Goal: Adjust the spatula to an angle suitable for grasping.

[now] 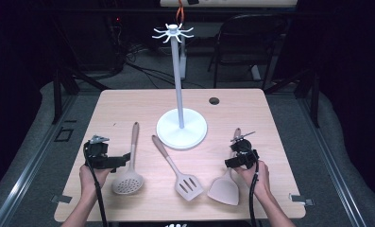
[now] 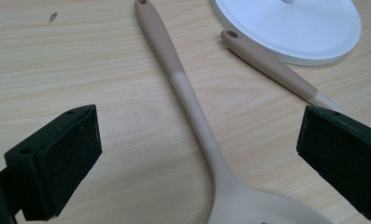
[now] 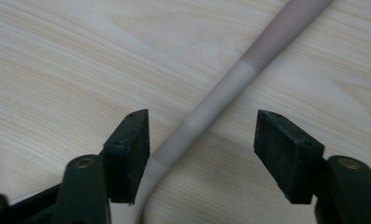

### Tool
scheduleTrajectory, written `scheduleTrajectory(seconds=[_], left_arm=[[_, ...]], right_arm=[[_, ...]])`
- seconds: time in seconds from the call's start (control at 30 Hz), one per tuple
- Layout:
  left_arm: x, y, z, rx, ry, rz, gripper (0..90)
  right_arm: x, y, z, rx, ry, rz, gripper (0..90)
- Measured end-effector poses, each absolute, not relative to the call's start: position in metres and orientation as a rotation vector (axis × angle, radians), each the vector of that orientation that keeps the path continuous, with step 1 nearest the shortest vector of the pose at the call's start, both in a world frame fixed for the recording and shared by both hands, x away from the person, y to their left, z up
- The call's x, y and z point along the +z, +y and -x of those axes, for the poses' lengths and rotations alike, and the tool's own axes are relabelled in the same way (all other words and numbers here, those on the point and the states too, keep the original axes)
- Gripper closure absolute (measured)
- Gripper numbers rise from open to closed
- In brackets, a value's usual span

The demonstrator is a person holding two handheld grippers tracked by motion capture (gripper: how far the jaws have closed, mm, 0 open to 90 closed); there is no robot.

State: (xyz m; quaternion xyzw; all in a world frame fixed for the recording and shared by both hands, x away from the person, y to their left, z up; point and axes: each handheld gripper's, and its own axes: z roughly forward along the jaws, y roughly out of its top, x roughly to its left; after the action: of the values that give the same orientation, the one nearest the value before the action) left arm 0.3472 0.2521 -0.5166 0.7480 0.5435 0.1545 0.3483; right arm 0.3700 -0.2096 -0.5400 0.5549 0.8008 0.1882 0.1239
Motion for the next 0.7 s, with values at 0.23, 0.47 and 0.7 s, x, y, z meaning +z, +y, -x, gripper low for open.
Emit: scheduleTrajectory(seconds=[0.23, 0.47, 0.7], left_arm=[[-0.5184, 0.2541, -0.3464, 0.390, 1.398, -1.950, 0.0], [-0.5195, 0.2561, -0.3469, 0.378, 1.398, -1.945, 0.0], [-0.5193, 0.2564, -0.3466, 0.381, 1.393, -1.944, 0.0]], right_arm=[[-0.5459, -0.2050, -0.3714, 0.483, 2.393, -1.641, 48.8], [-0.5479, -0.2049, -0.3704, 0.524, 2.406, -1.637, 52.7], [-0.5469, -0.2088, -0.3726, 0.546, 2.446, -1.640, 57.3]])
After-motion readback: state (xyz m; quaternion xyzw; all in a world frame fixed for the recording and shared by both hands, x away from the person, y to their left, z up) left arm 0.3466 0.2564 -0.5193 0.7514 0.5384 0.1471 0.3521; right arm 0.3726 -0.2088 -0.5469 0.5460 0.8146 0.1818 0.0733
